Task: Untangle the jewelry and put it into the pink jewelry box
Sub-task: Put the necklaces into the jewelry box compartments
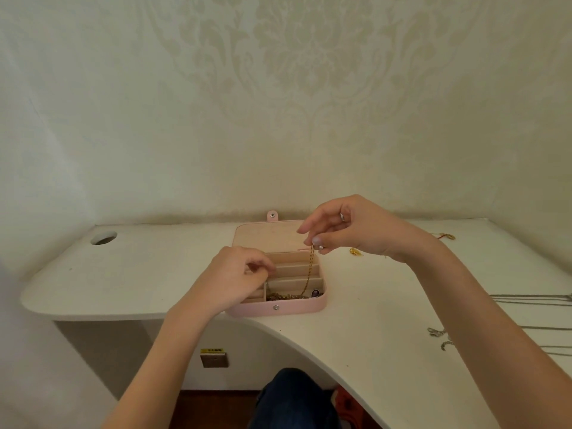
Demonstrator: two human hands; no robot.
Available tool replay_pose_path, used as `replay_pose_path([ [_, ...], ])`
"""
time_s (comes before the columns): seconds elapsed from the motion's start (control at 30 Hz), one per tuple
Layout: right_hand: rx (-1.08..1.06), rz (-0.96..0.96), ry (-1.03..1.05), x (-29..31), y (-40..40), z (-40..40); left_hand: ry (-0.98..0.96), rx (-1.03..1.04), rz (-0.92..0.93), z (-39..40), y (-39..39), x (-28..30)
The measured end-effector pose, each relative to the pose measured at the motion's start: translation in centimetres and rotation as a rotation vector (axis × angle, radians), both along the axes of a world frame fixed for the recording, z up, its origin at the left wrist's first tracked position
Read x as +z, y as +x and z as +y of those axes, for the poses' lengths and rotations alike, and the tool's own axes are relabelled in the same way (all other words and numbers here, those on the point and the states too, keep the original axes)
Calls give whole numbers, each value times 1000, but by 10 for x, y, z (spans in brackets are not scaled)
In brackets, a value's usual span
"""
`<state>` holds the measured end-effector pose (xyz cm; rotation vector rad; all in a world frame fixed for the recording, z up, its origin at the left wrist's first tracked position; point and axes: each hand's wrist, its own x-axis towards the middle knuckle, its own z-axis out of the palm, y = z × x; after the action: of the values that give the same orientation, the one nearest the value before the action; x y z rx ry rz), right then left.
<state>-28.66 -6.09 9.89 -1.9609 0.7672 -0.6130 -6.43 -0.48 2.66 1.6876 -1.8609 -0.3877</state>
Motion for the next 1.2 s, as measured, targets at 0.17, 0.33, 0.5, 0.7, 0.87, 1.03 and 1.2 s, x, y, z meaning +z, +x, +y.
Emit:
replay_pose_path([
  [0.17, 5, 6, -5, 0, 0, 0, 8, -32, -137, -5, -4, -1],
  [0.33, 5, -13, -4, 1, 0, 0, -90, -36, 125, 4, -3, 1],
  [0.5, 19, -13, -6, -1, 4, 0, 7, -73, 220, 6, -4, 6],
  [0.7, 35, -81, -24, -6, 15, 7, 104, -217, 479, 10, -24, 10],
  [0.87, -44, -28, -68, -12, 11, 2, -17, -107, 421, 14, -17, 9],
  [1.03, -94, 192, -101, -34, 10, 2, -82, -41, 164, 14, -10, 0],
  [1.2, -142, 275, -154, -55, 8, 6, -77, -57, -28, 6, -14, -9],
])
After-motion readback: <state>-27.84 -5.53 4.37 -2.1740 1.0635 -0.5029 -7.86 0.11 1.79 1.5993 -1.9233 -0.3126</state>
